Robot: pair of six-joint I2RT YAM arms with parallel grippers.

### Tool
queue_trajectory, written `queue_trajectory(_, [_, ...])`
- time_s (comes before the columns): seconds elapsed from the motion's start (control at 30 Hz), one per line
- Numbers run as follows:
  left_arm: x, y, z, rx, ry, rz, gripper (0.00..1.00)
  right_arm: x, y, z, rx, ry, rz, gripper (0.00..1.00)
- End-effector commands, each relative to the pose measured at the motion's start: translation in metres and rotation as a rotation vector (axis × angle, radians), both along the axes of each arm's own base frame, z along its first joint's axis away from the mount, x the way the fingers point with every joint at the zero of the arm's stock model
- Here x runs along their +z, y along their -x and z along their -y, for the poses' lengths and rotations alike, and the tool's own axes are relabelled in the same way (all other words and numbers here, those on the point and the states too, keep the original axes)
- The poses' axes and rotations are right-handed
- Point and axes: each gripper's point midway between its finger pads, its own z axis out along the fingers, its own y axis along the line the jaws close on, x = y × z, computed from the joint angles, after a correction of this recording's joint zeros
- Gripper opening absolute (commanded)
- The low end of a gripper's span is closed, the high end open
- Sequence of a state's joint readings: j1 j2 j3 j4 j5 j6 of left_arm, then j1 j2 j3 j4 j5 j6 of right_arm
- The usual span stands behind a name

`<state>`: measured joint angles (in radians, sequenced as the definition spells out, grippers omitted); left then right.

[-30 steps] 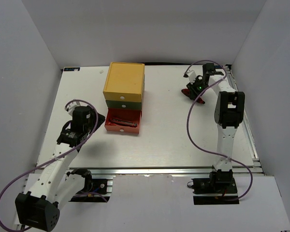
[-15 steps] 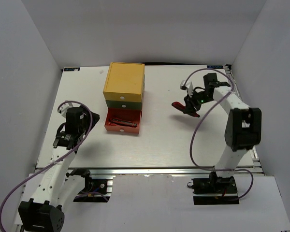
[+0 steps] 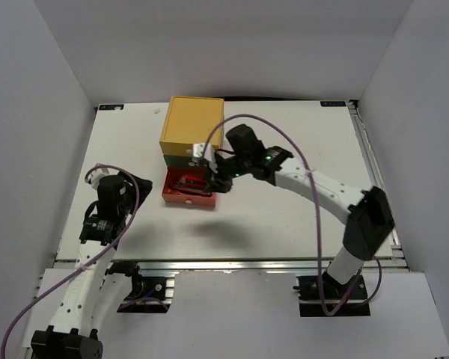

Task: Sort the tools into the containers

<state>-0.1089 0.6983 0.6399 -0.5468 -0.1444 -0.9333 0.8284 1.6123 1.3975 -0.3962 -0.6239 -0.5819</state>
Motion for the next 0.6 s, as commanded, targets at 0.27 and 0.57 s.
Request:
queue_trajectory(0.27, [0.000,0.022,-0.006,0.046,0.038,0.038,0.71,0.025,-0.097,-0.093,-0.488,-0.196,0.045,0.00])
queue_trajectory(0.57, [-0.003,0.021,-0.006,0.041,0.027,0.022,0.72,-0.027,-0.101,-0.085,-0.516,-0.082,0.103,0.40])
